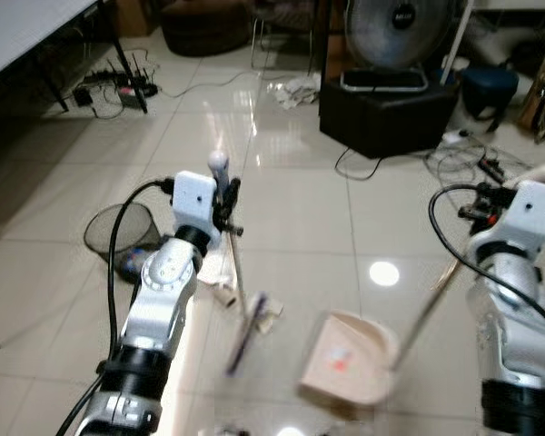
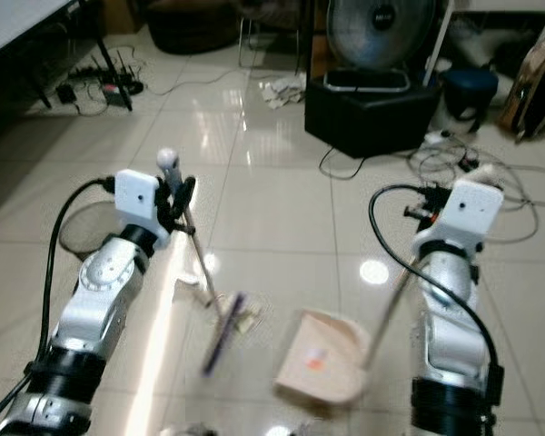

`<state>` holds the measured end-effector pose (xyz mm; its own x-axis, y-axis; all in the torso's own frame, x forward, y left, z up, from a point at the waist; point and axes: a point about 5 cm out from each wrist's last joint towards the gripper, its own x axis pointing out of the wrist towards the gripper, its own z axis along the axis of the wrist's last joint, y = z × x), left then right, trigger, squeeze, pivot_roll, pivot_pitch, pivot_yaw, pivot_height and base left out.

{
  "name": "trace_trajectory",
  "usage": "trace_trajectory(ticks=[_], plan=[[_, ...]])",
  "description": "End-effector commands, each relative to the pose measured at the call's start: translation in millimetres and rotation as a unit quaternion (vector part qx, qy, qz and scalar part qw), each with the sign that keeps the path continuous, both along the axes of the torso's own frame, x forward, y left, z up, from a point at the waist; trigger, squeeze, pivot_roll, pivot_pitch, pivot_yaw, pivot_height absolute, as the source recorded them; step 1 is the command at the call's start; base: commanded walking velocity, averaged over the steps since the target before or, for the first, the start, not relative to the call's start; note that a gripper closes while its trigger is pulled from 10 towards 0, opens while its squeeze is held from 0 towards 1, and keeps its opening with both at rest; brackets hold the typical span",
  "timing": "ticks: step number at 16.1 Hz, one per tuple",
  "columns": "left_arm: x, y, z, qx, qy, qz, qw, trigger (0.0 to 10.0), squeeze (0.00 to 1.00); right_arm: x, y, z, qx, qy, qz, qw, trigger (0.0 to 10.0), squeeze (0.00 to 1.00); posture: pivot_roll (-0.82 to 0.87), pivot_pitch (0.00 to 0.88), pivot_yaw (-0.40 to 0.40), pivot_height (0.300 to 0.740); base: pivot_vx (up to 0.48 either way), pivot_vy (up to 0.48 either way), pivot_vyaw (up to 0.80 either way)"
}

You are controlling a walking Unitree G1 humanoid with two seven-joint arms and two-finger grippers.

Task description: Sweep floor

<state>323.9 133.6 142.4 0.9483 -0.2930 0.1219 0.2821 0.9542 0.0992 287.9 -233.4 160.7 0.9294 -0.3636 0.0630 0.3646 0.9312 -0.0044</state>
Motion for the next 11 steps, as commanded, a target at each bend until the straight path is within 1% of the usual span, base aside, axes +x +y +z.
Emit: trace_trajectory(ticks=[1, 2, 4, 5, 6, 7, 8, 11], plan=[[3.2, 16.1, 7.7, 0.021, -0.019, 0.026, 0.999, 10.0, 0.00, 5.2, 14.8, 7.2, 0.015, -0.021, 0.032, 0.999, 10.0, 0.00, -0.03, 0.070, 0.053, 0.740, 0.420, 0.000, 0.00], [3.2, 16.8, 7.5, 0.022, -0.019, 0.028, 0.999, 10.0, 0.00, 4.6, 15.1, 6.9, 0.019, -0.022, 0.033, 0.999, 10.0, 0.00, -0.03, 0.071, 0.053, 0.740, 0.416, 0.000, 0.00], [3.6, 17.6, 7.4, 0.023, -0.019, 0.029, 0.999, 10.0, 0.00, 3.6, 16.9, 3.9, -0.002, -0.008, 0.042, 0.999, 10.0, 0.00, -0.03, 0.071, 0.055, 0.740, 0.420, 0.000, 0.00], [3.8, 17.7, 7.4, 0.023, -0.019, 0.028, 0.999, 10.0, 0.00, 3.8, 19.5, 3.4, -0.018, -0.001, 0.046, 0.999, 10.0, 0.00, -0.02, 0.071, 0.058, 0.740, 0.424, 0.000, 0.80], [3.8, 17.8, 7.4, 0.024, -0.019, 0.027, 0.999, 10.0, 0.00, 3.8, 20.7, 3.9, -0.016, -0.005, 0.048, 0.999, 10.0, 0.00, -0.02, 0.071, 0.058, 0.740, 0.420, 0.000, 0.80], [3.9, 17.9, 7.3, 0.024, -0.019, 0.026, 0.999, 10.0, 0.00, 3.1, 21.6, 4.4, 0.002, -0.017, 0.046, 0.999, 10.0, 0.00, -0.02, 0.072, 0.058, 0.740, 0.420, 0.000, 0.00], [3.9, 18.1, 7.0, 0.025, -0.019, 0.026, 0.999, 10.0, 0.00, 2.5, 20.6, 3.5, 0.010, -0.017, 0.040, 0.999, 10.0, 0.00, -0.02, 0.070, 0.058, 0.740, 0.420, 0.000, 0.00], [3.9, 16.9, 5.5, 0.025, -0.018, 0.023, 0.999, 10.0, 0.00, 1.5, 16.9, 3.2, 0.006, -0.014, 0.038, 0.999, 10.0, 0.00, -0.03, 0.063, 0.061, 0.740, 0.421, 0.000, 0.00]])
